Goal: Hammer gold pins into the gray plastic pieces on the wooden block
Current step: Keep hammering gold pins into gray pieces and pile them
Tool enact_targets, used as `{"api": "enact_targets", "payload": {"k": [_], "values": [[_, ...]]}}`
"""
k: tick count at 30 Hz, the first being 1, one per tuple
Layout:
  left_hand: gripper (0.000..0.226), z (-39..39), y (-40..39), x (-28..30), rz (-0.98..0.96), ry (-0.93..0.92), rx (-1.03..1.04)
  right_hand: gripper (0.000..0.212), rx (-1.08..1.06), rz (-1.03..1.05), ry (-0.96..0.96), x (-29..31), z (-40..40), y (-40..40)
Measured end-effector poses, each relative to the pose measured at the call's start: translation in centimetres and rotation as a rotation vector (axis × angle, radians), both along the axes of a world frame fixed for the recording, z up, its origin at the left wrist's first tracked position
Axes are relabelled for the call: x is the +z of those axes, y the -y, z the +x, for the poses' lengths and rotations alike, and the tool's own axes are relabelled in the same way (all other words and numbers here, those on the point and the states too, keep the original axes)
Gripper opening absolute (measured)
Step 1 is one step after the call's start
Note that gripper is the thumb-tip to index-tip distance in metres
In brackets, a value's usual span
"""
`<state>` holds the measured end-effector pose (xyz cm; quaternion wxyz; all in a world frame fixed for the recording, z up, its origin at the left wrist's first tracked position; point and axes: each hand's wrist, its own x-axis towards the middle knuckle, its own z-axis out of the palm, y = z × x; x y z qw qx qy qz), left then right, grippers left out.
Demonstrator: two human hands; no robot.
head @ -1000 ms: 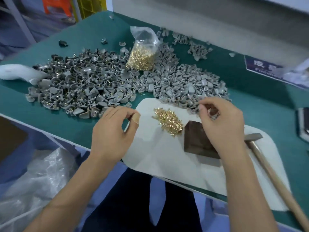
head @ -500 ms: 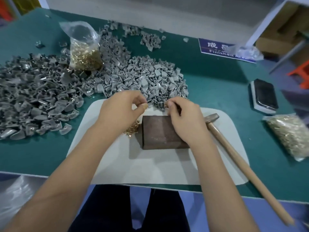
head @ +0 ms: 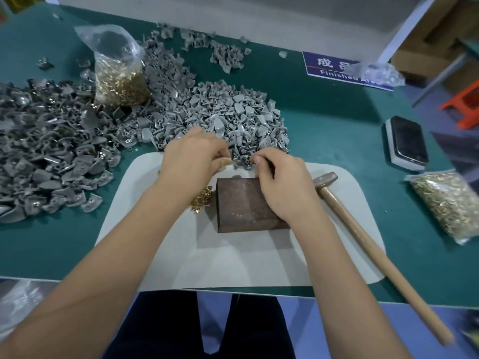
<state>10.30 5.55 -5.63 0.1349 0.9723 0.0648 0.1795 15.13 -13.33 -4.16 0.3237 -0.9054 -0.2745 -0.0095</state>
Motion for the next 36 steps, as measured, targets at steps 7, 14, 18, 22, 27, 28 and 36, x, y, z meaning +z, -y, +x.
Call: {"api": "enact_targets", "payload": {"k": [7,14,18,22,27,28,36], "values": [[0.019,-1.6,-0.8,0.0,-0.128,0.157,0.022,0.022,-0.004,-0.005,0.023,0.1,-0.1,0.0],[0.014,-4.0,-1.9,-1.1,-0.372,0.147,0.026,0.022,0.014,-0.144,0.118,0.0,-0.4,-0.4],[0.018,-4.2,-1.9,-1.1,-0.499,0.268,0.031,0.022,0.085,-0.238,0.196,0.3,-0.6,-1.4],[0.028,-4.2,-2.3,-1.3,-0.481,0.291,0.031,0.011,0.199,-0.145,-0.050,1.0,-0.1,-3.7],[0.022,-3.9,-2.4,-2.0,-0.454,0.218,0.097,0.015,0.354,-0.361,-0.197,2.6,1.7,-7.1],[0.019,-3.8,-2.5,-2.2,-0.465,0.220,0.101,0.016,0.375,-0.418,-0.220,2.9,2.0,-7.7],[0.026,-3.6,-3.0,-2.2,-0.463,0.335,0.042,0.010,0.453,-0.538,-0.216,2.6,2.4,-9.7]]}}
